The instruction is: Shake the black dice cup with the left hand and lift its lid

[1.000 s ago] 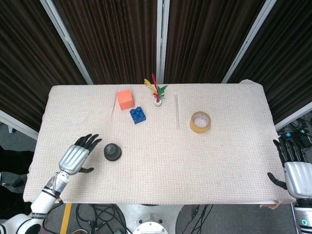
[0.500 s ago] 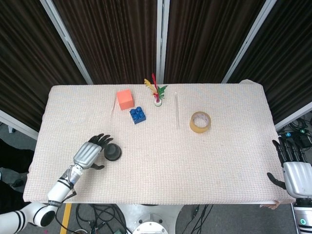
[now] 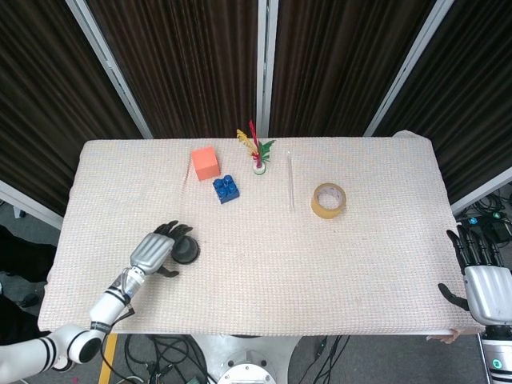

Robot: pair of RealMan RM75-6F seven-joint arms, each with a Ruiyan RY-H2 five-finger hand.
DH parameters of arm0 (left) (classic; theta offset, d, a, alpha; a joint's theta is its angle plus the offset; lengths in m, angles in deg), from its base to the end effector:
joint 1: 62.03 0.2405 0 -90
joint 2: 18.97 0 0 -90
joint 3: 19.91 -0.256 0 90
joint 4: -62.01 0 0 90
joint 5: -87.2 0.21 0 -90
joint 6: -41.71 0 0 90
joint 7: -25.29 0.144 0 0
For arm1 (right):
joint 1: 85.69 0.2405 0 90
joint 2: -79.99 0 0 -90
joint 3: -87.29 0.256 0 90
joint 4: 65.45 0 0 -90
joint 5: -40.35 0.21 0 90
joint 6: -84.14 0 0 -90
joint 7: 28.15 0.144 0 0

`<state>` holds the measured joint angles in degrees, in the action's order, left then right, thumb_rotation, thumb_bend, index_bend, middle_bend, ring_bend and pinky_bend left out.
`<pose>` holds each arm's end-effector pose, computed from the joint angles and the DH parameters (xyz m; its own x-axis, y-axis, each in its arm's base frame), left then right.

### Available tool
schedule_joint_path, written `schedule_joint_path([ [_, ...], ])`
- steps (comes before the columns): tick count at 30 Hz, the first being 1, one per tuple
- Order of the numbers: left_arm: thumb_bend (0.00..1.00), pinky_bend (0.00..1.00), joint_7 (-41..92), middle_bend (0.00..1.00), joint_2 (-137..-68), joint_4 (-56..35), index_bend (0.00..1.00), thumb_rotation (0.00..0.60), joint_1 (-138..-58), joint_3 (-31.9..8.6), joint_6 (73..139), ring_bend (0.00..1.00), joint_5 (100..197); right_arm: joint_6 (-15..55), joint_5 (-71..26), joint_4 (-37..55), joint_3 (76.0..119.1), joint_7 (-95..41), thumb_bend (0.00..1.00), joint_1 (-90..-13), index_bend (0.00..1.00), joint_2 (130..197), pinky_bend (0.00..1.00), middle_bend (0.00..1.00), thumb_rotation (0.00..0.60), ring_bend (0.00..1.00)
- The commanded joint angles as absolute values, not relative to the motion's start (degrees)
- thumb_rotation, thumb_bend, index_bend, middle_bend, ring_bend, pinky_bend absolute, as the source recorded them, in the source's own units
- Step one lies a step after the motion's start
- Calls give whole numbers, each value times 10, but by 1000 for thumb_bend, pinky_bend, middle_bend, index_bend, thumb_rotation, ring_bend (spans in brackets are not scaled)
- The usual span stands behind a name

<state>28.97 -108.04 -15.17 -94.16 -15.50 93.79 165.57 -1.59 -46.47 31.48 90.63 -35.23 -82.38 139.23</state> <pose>-0.2249 0.2982 -0.0304 0.4025 0.3987 0.8240 0.8977 -0.3481 -0.2701 -0.3025 -0.1737 0.1802 0.5106 0.0071 0.8598 -0.8598 -0.0037 0.5107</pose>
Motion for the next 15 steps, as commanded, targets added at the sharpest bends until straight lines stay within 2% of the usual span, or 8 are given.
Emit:
schedule_joint_path([
  [1, 0, 120, 287, 97, -1083, -150, 75, 600, -947, -153, 933, 0, 1651, -15, -463, 314, 907, -352, 61, -824, 0, 1393, 0, 0, 600, 0],
  [15, 0, 120, 267, 142, -1102, -119, 75, 600, -969, -150, 908, 0, 1636, -8, -452, 307, 909, -349, 63, -822, 0, 1395, 0, 0, 600, 0],
])
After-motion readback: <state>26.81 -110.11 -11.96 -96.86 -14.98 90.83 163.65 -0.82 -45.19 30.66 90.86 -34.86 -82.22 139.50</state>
